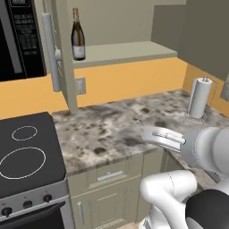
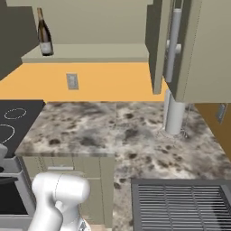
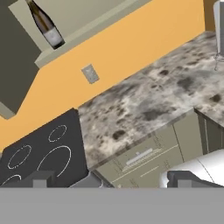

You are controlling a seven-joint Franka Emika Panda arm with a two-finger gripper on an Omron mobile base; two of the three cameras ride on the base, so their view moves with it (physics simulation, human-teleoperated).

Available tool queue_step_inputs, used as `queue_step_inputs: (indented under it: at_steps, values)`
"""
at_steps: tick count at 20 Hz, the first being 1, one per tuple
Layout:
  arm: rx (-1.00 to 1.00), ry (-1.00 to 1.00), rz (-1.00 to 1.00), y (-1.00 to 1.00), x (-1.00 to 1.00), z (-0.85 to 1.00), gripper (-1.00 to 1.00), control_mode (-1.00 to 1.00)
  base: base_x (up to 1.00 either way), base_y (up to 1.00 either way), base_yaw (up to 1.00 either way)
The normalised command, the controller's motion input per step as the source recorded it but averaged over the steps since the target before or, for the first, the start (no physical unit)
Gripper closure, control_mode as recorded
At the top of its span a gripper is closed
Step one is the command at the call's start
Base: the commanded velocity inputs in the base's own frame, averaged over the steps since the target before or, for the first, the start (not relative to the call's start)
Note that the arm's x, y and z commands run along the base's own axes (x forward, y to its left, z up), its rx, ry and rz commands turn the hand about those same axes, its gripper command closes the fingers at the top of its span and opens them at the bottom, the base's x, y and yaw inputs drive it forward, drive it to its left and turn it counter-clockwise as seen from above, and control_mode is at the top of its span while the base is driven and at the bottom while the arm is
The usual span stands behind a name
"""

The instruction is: Open the cabinet directly in front. Then move the wine and the cup to the dining counter with the jar on it.

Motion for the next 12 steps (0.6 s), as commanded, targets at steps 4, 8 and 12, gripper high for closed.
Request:
queue_step_inputs:
  at_steps: [4,8,12]
  values:
    - [0.00,0.00,0.00,0.00,0.00,0.00,-1.00,1.00,0.71,-0.09,0.00]
    - [0.00,0.00,0.00,0.00,0.00,0.00,-1.00,1.00,0.33,-0.37,0.04]
    - [0.00,0.00,0.00,0.00,0.00,0.00,-1.00,1.00,1.00,-0.27,0.00]
